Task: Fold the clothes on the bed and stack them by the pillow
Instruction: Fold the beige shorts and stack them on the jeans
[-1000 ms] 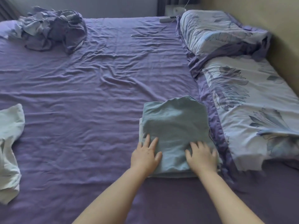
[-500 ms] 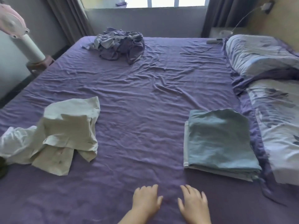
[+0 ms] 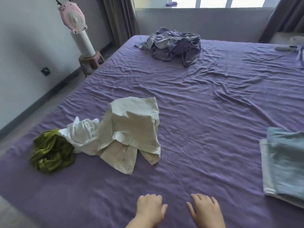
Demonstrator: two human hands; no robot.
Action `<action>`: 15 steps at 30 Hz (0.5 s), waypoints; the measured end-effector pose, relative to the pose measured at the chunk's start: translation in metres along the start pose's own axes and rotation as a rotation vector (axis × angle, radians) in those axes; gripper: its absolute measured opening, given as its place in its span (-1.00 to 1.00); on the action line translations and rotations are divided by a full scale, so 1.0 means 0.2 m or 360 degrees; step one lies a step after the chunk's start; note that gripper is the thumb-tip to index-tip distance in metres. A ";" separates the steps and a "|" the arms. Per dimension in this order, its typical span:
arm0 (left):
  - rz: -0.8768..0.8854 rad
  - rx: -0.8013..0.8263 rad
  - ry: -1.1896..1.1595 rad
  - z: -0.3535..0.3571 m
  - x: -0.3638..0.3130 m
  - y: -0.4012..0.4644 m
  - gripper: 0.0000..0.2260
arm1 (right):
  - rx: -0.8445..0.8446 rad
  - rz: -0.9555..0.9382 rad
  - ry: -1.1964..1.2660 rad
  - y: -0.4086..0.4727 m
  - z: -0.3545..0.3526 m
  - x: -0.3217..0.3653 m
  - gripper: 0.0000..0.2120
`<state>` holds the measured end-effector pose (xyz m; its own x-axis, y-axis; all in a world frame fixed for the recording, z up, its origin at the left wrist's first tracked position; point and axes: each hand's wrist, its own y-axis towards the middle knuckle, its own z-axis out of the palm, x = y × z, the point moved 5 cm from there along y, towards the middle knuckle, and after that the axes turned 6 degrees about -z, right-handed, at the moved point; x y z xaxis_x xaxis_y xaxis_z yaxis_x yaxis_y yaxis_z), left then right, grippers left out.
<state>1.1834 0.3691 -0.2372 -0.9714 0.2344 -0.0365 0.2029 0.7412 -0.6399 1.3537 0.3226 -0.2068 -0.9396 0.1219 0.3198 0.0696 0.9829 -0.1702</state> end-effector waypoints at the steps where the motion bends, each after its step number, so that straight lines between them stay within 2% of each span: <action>1: -0.0013 -0.0028 -0.0006 -0.04 0.10 0.03 -0.59 | 0.0000 -0.0019 -0.0007 0.06 0.01 0.09 -0.52; 3: -0.0035 -0.0127 -0.0013 -0.14 0.29 0.09 -0.61 | -0.0015 -0.0120 -0.0123 0.21 0.01 0.26 -0.56; 5: -0.0061 -0.0255 -0.0037 -0.26 0.48 0.17 -0.62 | 0.0098 -0.0128 -0.0138 0.37 0.05 0.42 -0.63; 7: -0.0085 -0.0402 -0.0097 -0.37 0.67 0.25 -0.64 | 0.0182 -0.0169 -0.0105 0.52 0.11 0.55 -0.62; 10: -0.0121 -0.0655 -0.0196 -0.52 0.92 0.38 -0.64 | 0.0169 -0.0200 -0.0093 0.74 0.16 0.69 -0.63; 12: -0.0179 -0.0757 -0.0269 -0.59 1.05 0.45 -0.58 | 0.0201 -0.0155 -0.0099 0.86 0.21 0.72 -0.62; 15: -0.0286 -0.0769 -0.0308 -0.62 1.19 0.56 -0.54 | 0.0252 0.0040 -0.0074 0.98 0.27 0.69 -0.60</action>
<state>0.9908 0.5845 -0.2223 -0.9916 -0.0090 -0.1289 0.0205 0.9740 -0.2255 1.2202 0.5237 -0.2466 -0.9529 0.1361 0.2709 0.0430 0.9453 -0.3235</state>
